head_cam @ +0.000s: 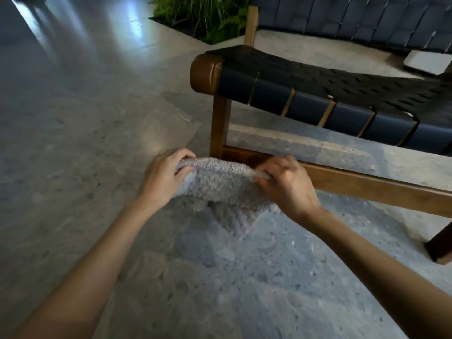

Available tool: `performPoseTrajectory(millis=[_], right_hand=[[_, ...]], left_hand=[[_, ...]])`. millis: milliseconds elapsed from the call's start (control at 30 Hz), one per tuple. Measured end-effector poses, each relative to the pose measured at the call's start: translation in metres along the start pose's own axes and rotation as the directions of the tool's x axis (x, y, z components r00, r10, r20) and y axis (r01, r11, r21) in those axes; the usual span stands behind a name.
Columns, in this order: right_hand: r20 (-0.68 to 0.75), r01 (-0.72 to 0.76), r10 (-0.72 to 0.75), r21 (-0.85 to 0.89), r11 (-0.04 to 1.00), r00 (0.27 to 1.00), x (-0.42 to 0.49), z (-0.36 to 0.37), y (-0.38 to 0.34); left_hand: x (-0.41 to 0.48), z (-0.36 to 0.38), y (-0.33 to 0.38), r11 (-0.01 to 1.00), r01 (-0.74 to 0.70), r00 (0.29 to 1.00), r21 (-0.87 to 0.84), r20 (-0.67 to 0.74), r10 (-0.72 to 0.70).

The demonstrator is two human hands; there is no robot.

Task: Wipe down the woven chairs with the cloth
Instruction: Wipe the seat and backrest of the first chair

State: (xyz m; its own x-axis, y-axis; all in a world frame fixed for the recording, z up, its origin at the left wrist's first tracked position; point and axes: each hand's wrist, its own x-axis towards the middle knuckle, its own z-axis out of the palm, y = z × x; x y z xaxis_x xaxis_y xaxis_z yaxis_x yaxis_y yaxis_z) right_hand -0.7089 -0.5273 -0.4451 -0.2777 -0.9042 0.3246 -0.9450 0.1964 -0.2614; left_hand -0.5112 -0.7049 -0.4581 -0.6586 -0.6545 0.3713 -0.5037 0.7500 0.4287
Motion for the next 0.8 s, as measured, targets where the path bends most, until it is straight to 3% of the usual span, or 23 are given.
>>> performPoseTrajectory(millis=[67, 133, 233, 300, 367, 433, 567, 700, 800], right_hand=[[-0.139, -0.046, 0.038, -0.057, 0.997, 0.99, 0.01, 0.001, -0.009], [-0.148, -0.136, 0.135, 0.001, 0.991, 0.98, 0.021, 0.0, -0.016], [-0.088, -0.241, 0.285, 0.339, 0.91, 0.954, 0.037, 0.006, -0.025], [-0.033, -0.282, 0.377, 0.604, 0.745, 0.926, 0.05, 0.012, -0.034], [-0.037, -0.253, 0.407, 0.731, 0.634, 0.913, 0.06, 0.02, -0.043], [-0.095, -0.166, 0.375, 0.778, 0.606, 0.922, 0.068, 0.027, -0.052], [-0.145, -0.039, 0.248, 0.789, 0.613, 0.958, 0.077, 0.037, -0.053], [-0.086, -0.06, 0.174, 0.718, 0.693, 0.981, 0.091, 0.045, -0.045], [-0.072, -0.066, 0.153, 0.667, 0.742, 0.986, 0.104, 0.05, -0.045]], left_hand=[[0.011, -0.001, -0.003, 0.995, 0.074, 0.99, 0.068, -0.126, -0.065], [0.023, 0.0, 0.001, 0.979, 0.202, 0.962, 0.015, -0.188, -0.196], [0.04, 0.005, 0.015, 0.927, 0.306, 0.906, -0.217, -0.232, -0.354], [0.051, 0.009, 0.024, 0.804, 0.337, 0.846, -0.49, -0.217, -0.487], [0.059, 0.01, 0.033, 0.551, 0.299, 0.817, -0.779, -0.089, -0.57], [0.064, 0.012, 0.038, 0.442, 0.219, 0.874, -0.87, -0.026, -0.486], [0.071, 0.021, 0.042, 0.535, 0.172, 0.967, -0.827, 0.038, -0.251], [0.082, 0.027, 0.035, 0.612, 0.137, 0.989, -0.779, 0.074, -0.128], [0.084, 0.031, 0.028, 0.61, 0.151, 0.988, -0.778, 0.12, -0.092]])
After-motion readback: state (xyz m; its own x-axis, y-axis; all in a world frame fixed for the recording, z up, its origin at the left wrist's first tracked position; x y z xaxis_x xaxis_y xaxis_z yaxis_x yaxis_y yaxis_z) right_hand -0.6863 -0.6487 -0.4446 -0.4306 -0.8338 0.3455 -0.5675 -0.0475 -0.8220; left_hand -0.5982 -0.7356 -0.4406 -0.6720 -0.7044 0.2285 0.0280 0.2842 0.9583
